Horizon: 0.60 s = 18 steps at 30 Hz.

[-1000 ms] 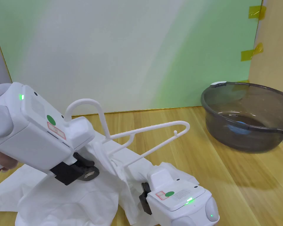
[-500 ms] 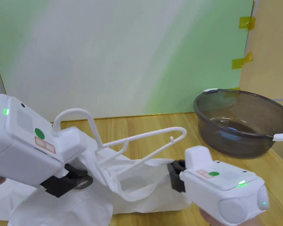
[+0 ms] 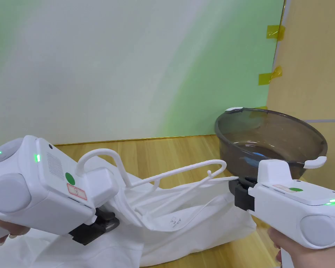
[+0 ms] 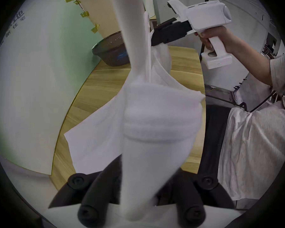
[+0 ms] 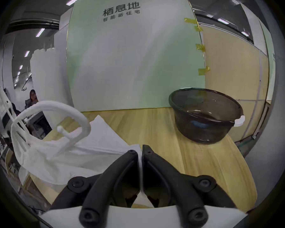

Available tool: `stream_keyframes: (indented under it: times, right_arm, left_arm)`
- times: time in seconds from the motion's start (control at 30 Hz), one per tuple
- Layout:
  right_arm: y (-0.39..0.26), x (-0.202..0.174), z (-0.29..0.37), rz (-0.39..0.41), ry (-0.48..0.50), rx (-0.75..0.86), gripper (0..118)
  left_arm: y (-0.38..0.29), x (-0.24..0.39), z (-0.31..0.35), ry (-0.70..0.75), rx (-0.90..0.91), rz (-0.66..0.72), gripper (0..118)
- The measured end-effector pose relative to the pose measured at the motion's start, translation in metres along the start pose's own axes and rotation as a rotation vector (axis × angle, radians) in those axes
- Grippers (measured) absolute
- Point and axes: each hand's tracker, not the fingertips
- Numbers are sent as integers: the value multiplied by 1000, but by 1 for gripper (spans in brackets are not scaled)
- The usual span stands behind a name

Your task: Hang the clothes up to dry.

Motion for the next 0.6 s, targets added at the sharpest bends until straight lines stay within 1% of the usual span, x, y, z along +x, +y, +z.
stream_keyframes:
  times: [0.07,0.17,0.2,0.27,0.33,0.37,0.4,0.43,0.47,0.6]
  right_arm:
    - [1,3,0,-12,5,-3,2]
    - [10,6,3,-87,37,13,2]
    - [17,4,6,-87,42,25,2]
    - [32,-6,14,-56,55,77,2]
    - [49,-17,23,-37,92,109,2]
    - [58,-23,30,-37,97,151,2]
    - [67,-29,36,-18,117,171,2]
    - [75,-37,42,1,117,198,2]
    - [83,-43,47,23,150,214,2]
    - [111,-69,70,82,196,314,2]
  left_arm:
    - [-3,-1,-2,-10,-11,4,7]
    - [-6,2,-7,4,-26,9,7]
    - [-6,1,-9,-2,-37,18,7]
    - [-6,0,-12,-3,-43,39,7]
    - [-6,-1,-16,16,-48,48,7]
    - [-6,-4,-18,21,-52,60,7]
    - [-6,-7,-19,20,-50,94,7]
    - [-6,-13,-21,16,-48,106,7]
    - [-7,-15,-21,34,-37,117,7]
    - [-1,-26,-13,32,-10,167,7]
